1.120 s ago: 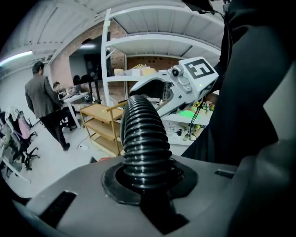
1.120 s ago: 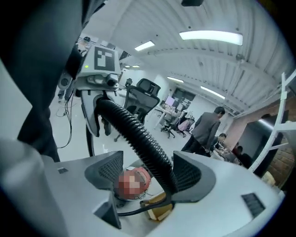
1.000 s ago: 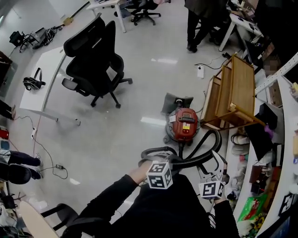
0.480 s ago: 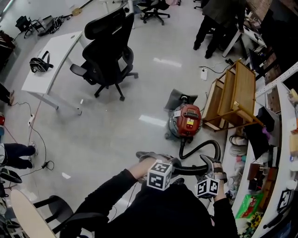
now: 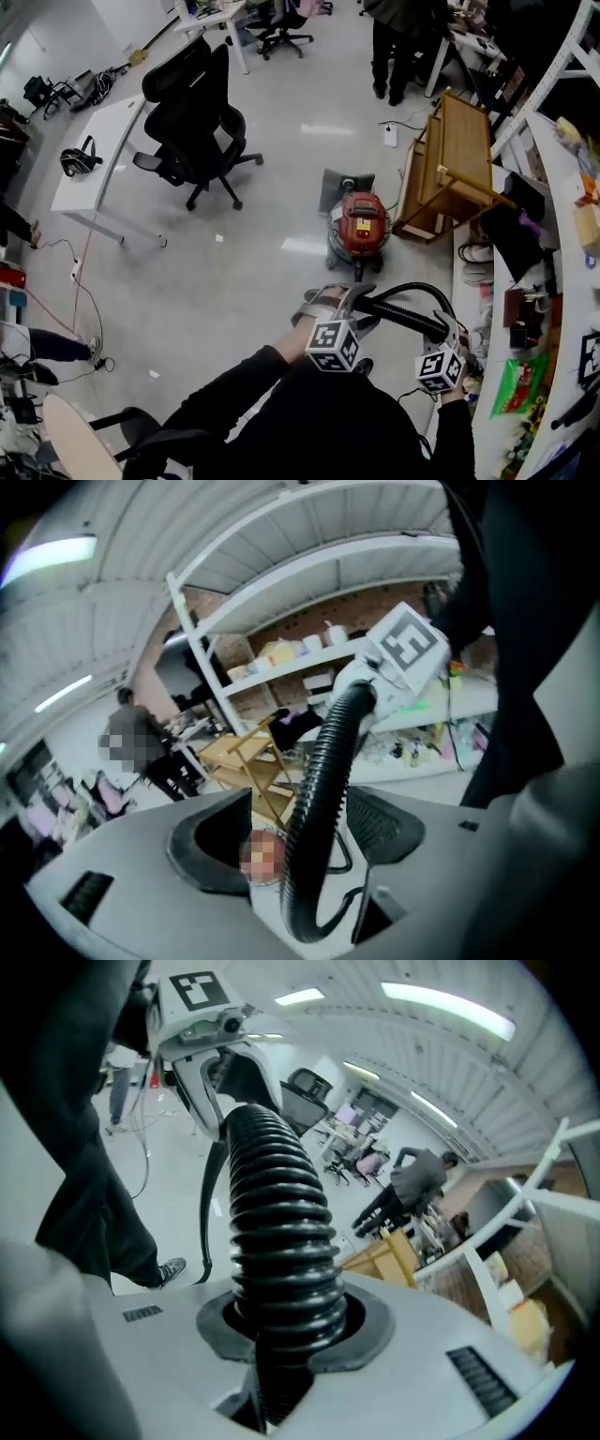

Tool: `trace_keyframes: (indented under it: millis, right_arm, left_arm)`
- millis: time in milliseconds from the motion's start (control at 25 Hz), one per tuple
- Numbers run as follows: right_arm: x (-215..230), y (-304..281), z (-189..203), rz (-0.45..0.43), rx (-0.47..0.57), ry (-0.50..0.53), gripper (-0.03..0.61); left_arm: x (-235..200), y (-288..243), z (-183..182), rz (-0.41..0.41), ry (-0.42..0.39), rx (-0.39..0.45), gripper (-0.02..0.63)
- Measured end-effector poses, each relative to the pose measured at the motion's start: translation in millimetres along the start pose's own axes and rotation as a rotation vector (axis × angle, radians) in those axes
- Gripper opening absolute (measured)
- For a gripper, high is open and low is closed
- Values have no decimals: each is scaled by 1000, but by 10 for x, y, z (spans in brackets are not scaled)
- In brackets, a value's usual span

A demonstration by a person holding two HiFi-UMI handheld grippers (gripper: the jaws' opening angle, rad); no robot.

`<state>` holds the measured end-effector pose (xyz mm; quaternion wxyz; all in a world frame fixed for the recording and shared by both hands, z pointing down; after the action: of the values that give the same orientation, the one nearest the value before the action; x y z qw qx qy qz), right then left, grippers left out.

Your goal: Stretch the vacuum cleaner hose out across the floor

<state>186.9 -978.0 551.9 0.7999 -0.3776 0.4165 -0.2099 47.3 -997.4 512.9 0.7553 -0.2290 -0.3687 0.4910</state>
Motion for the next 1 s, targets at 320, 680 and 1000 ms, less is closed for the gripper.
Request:
trace_keyframes:
  millis: [320, 680, 1000]
  right_arm:
    - [-377, 306, 1823, -126, -132, -582, 100]
    - [-1115, 955, 1823, -314, -83, -987, 86]
    - [-1790, 1360, 1122, -319, -61, -992, 87]
  left_arm:
    - [962, -144, -265, 413, 1022, 112, 313]
    - [2091, -649, -916, 881, 1358, 149, 322]
    - [2314, -142, -841, 1059, 1412, 375, 327]
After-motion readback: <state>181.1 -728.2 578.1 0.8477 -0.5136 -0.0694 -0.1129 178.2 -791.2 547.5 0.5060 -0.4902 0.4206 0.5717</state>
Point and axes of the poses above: the fingertips, and each gripper's own axes: y backward along the fingers, x to its right, z out of its underside, the point moved 1 cm from there along y, backward along the fingers, and after that the axes turned 9 degrees about -x, right-handed, at the moved point
